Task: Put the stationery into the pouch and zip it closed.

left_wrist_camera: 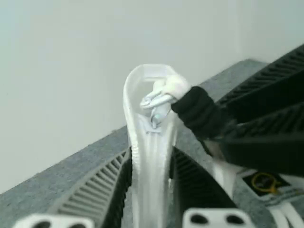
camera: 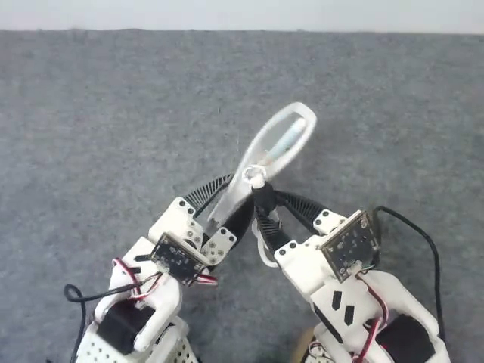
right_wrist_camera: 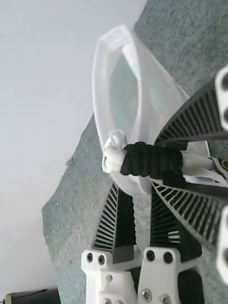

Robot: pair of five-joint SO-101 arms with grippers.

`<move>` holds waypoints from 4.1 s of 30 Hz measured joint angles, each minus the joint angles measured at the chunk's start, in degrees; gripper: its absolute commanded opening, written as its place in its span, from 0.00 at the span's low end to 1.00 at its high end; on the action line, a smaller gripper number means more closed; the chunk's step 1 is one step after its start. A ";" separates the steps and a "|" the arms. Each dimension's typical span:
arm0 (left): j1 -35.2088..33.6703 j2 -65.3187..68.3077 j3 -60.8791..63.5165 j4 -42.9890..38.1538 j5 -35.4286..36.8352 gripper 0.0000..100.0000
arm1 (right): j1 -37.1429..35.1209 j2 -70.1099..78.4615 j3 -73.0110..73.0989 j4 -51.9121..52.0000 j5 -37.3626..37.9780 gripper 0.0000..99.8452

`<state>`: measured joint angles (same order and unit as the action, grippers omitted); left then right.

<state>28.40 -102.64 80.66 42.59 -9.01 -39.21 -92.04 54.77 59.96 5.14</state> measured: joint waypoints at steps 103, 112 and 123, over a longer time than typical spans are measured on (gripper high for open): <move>0.44 -0.53 -1.49 8.18 -2.73 0.01 | 44.22 68.04 -21.45 -53.27 -7.21 0.00; -2.29 -0.53 -1.85 8.35 -2.46 0.01 | 50.73 68.57 -21.89 -52.84 -7.12 0.01; -2.90 -0.53 -1.93 8.35 -2.46 0.01 | 42.81 55.56 -21.98 -33.32 -7.12 0.13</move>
<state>25.49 -103.16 78.73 50.95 -11.47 3.60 -36.48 32.79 26.64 -1.98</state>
